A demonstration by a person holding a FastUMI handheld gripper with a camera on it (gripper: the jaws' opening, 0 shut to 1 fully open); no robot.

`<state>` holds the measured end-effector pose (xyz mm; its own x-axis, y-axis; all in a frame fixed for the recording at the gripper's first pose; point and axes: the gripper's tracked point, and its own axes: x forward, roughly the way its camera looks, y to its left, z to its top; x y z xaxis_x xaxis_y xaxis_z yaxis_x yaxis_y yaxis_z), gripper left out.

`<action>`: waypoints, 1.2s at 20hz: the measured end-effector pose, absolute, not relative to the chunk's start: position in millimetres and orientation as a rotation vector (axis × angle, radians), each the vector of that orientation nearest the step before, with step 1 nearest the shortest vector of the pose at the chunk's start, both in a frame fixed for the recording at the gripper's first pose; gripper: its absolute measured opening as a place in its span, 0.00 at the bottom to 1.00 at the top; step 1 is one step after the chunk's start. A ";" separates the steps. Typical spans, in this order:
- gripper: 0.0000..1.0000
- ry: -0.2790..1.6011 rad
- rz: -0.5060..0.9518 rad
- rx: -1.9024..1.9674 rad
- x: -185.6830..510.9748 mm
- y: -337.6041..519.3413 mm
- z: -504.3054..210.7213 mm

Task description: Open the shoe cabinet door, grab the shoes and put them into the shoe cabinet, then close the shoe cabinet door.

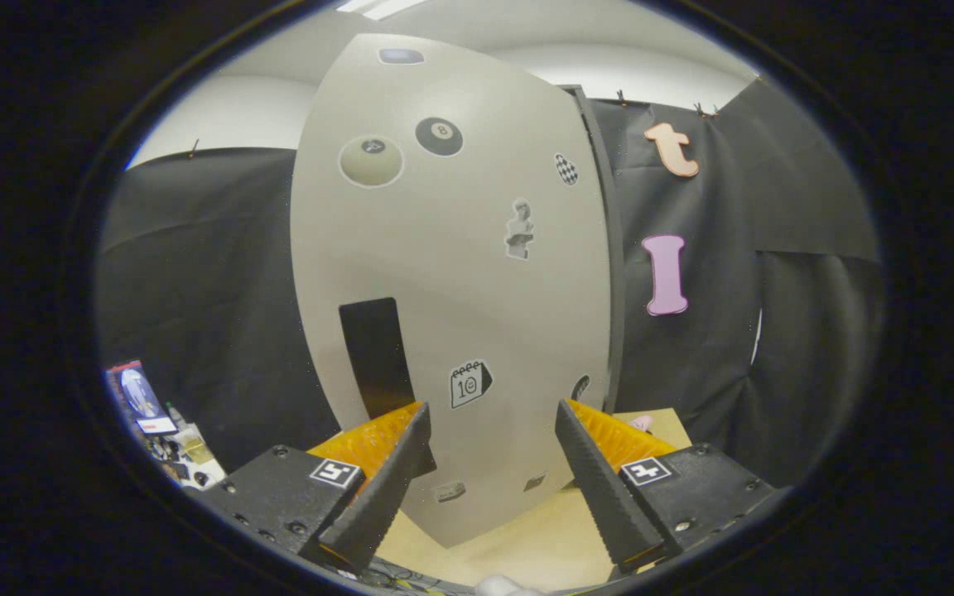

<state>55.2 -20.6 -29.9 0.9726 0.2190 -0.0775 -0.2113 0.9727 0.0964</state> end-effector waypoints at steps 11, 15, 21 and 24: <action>1.00 0.035 0.029 0.046 10.7 -33.2 -25.4; 1.00 0.012 -0.028 0.050 -18.7 -46.0 -18.9; 1.00 -0.019 -0.120 0.075 -61.0 -66.0 -9.1; 1.00 -0.018 -0.148 0.074 -76.1 -72.6 -12.3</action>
